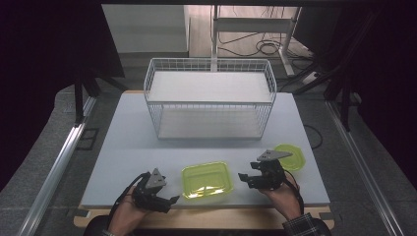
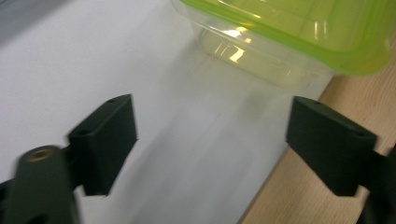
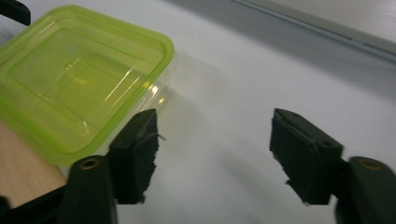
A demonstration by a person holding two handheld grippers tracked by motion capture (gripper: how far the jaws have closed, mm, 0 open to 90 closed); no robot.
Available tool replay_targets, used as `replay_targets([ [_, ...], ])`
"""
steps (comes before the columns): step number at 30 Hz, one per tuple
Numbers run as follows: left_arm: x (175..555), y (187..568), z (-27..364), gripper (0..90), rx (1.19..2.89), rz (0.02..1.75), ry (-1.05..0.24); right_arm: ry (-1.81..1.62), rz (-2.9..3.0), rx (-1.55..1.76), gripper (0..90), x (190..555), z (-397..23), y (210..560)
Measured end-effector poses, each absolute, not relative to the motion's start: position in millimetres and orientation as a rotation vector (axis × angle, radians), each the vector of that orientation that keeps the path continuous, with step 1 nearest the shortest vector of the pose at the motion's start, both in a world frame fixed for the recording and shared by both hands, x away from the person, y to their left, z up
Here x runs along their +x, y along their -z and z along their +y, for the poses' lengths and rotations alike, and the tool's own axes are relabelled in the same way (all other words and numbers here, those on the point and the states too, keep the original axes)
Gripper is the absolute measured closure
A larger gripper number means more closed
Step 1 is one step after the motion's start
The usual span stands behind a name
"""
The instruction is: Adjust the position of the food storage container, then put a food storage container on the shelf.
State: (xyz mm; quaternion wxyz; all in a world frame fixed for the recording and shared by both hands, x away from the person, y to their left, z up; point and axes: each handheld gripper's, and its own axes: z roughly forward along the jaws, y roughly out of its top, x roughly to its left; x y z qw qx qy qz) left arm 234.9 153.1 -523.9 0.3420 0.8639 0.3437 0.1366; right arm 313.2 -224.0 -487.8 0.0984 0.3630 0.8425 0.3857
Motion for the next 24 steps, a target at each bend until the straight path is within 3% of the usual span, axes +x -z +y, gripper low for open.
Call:
replay_targets([
  [4, 233, 524, 157, 4.8, 2.210, 0.905, -0.357, -1.203, 2.498, 1.087, 17.2, 311, -224, 490],
  [9, 234, 526, 160, 2.0, 2.209, 0.870, -0.370, -1.241, 2.503, 1.086, 9.4, 311, -221, 493],
  [24, 235, 531, 159, 1.8, 2.278, 0.863, -0.474, -1.227, 2.619, 1.181, 2.6, 314, -203, 498],
])
